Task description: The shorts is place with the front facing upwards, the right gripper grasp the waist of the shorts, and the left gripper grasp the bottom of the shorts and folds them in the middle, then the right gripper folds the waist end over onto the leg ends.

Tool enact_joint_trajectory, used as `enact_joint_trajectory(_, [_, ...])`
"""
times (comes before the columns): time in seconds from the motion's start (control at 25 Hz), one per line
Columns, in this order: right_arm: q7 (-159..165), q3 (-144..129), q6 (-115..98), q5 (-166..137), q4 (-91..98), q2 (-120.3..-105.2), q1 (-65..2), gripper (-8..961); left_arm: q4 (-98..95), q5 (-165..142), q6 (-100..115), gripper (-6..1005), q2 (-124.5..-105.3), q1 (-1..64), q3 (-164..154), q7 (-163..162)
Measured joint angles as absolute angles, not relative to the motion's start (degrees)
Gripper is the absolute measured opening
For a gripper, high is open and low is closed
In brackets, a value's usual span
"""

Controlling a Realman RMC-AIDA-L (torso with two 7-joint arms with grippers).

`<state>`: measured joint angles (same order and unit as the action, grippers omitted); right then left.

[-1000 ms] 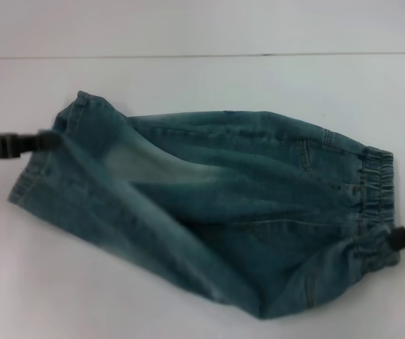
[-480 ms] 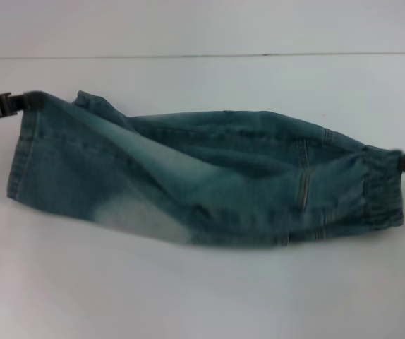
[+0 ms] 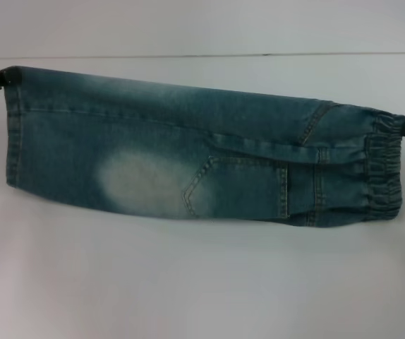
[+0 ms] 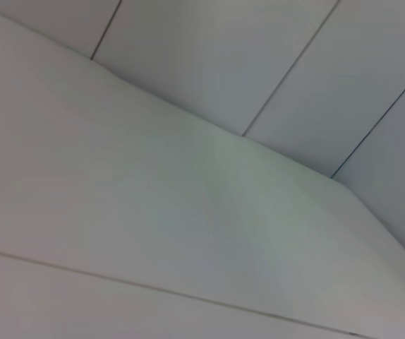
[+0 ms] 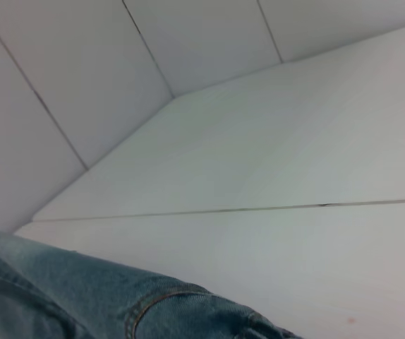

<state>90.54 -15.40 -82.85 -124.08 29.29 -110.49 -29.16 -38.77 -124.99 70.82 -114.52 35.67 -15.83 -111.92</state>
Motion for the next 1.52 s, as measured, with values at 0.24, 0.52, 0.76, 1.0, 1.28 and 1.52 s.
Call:
enact_joint_trajectory(0.24, [88.6,-15.7,-78.7,-123.9,27.4,-110.72,-30.7,16,-37.7,-124.9,68.4,55,-114.72,36.5,-16.5,-109.8])
enact_joint_trajectory(0.52, [88.4,-17.8,-75.7,-124.0,27.3,-111.42,-31.7,17,-35.6,-124.7,67.5,56,-114.87,38.4,-16.9,-104.4])
enact_joint_trajectory(0.76, [88.8,-18.7,-73.1,-124.1,27.4,-112.62,-32.3,17,-34.4,-124.7,63.7,57,-115.06,39.8,-20.8,-102.7])
enact_joint_trajectory(1.0, [90.2,-19.9,-72.2,-124.1,27.6,-112.67,-32.3,166,-33.9,-124.9,59.6,375,-115.58,39.8,-23.6,-102.6])
enact_joint_trajectory(1.28, [91.7,-21.0,-72.9,-124.1,28.0,-112.19,-32.2,478,-33.9,-125.4,55.5,663,-115.69,39.2,-23.9,-103.4])
enact_joint_trajectory(1.52, [93.6,-22.3,-74.3,-124.0,29.9,-112.07,-32.1,714,-34.0,-126.1,55.3,801,-115.68,38.9,-24.1,-104.2])
